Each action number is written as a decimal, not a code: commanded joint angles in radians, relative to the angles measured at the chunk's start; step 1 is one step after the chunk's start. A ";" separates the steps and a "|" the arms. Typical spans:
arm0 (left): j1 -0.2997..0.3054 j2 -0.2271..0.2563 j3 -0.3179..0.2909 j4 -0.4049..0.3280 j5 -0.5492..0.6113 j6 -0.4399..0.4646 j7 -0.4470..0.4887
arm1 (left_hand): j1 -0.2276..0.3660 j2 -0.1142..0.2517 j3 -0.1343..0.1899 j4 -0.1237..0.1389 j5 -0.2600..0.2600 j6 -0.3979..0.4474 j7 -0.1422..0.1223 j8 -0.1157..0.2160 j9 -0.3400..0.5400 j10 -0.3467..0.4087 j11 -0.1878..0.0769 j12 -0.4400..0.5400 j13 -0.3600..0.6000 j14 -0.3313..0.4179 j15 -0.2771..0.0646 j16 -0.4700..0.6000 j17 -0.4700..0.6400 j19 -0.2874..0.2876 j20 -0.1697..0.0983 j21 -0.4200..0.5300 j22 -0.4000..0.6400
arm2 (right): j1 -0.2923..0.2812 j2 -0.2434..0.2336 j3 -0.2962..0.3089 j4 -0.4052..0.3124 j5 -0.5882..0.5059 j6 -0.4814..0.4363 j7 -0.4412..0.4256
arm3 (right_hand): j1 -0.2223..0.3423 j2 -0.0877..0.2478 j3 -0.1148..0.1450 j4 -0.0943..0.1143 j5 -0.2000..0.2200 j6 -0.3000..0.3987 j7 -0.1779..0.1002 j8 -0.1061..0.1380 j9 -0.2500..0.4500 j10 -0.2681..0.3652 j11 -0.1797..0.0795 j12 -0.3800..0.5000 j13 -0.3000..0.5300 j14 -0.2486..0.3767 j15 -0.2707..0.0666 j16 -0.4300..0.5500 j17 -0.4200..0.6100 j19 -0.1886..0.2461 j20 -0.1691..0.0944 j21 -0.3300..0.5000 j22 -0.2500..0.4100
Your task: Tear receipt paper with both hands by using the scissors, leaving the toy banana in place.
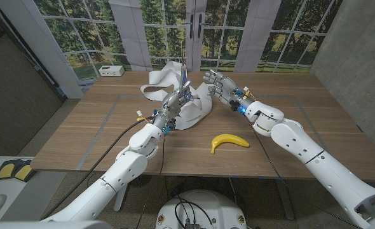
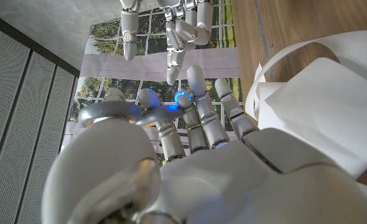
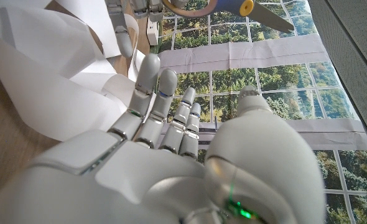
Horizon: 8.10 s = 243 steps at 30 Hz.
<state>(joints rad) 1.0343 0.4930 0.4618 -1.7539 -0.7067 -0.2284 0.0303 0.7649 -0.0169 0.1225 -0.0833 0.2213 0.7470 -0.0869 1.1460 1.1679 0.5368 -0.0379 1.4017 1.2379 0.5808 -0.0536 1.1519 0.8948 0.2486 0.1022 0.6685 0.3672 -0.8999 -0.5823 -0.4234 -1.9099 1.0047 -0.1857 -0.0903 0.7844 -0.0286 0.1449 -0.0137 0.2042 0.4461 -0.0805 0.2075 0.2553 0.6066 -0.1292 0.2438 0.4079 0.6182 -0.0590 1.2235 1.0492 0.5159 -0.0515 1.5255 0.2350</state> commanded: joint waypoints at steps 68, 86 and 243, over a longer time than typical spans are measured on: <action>-0.038 0.056 0.037 -0.015 0.056 0.110 0.001 | -0.147 -0.054 -0.331 0.119 0.169 0.079 0.099 0.022 -0.591 0.001 -0.131 -0.846 -0.785 -0.241 -0.050 -0.712 -0.597 -0.128 0.055 -0.083 -0.163 | 0.014 0.000 0.001 -0.005 0.010 -0.018 -0.006 | 0.044 0.020 0.010 -0.043 0.006 0.008 -0.010 0.010 -0.013 0.039 -0.013 -0.019 -0.013 0.032 -0.161 -0.024 0.029 -0.014 -0.103 0.020 0.006; -0.039 0.100 0.040 -0.064 0.102 0.197 0.063 | -0.263 -0.139 -0.461 0.172 0.188 -0.081 0.140 0.044 -0.484 -0.046 -0.076 -0.919 -0.774 -0.307 0.023 -0.730 -0.605 -0.149 0.111 -0.111 -0.165 | 0.014 -0.002 0.003 -0.005 0.010 -0.013 0.000 | 0.049 0.025 0.010 -0.051 0.004 0.007 -0.009 0.010 -0.015 0.041 -0.013 -0.022 -0.013 0.034 -0.161 -0.033 0.034 -0.015 -0.105 0.021 0.005; 0.339 0.415 -0.244 -0.460 -0.094 0.256 0.095 | -0.481 -0.160 -0.474 0.175 0.295 -0.024 0.206 0.178 -0.348 0.173 -0.014 -0.960 -0.698 -0.246 0.047 -0.746 -0.677 -0.099 0.112 -0.221 -0.169 | 0.319 -0.088 -0.282 -0.008 -0.809 -0.240 0.004 | 0.081 0.055 -0.024 -0.101 -0.011 0.100 -0.009 -0.010 -0.019 0.174 -0.007 0.424 0.472 0.042 -0.150 -0.108 0.164 -0.098 -0.028 0.019 -0.019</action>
<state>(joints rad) 1.3592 0.9064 0.2304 -2.2101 -0.7961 0.0304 0.1304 0.3382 -0.1353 -0.3429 0.0925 0.5077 0.6629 0.0662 1.1908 0.6794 0.6870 -0.0407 0.4409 0.5359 0.3291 -0.0054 0.4028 0.2184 0.1454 0.2113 0.4509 0.1930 -0.6153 -0.6860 -0.6553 -1.9103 0.3312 -0.3925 -0.0885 0.8735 0.0262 0.1263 -0.1149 0.1848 0.5393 -0.0980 0.1957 0.2350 0.7869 -0.1425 0.6428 0.8494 0.6788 -0.0644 1.1271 1.2172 0.4316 -0.0460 1.5487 0.2162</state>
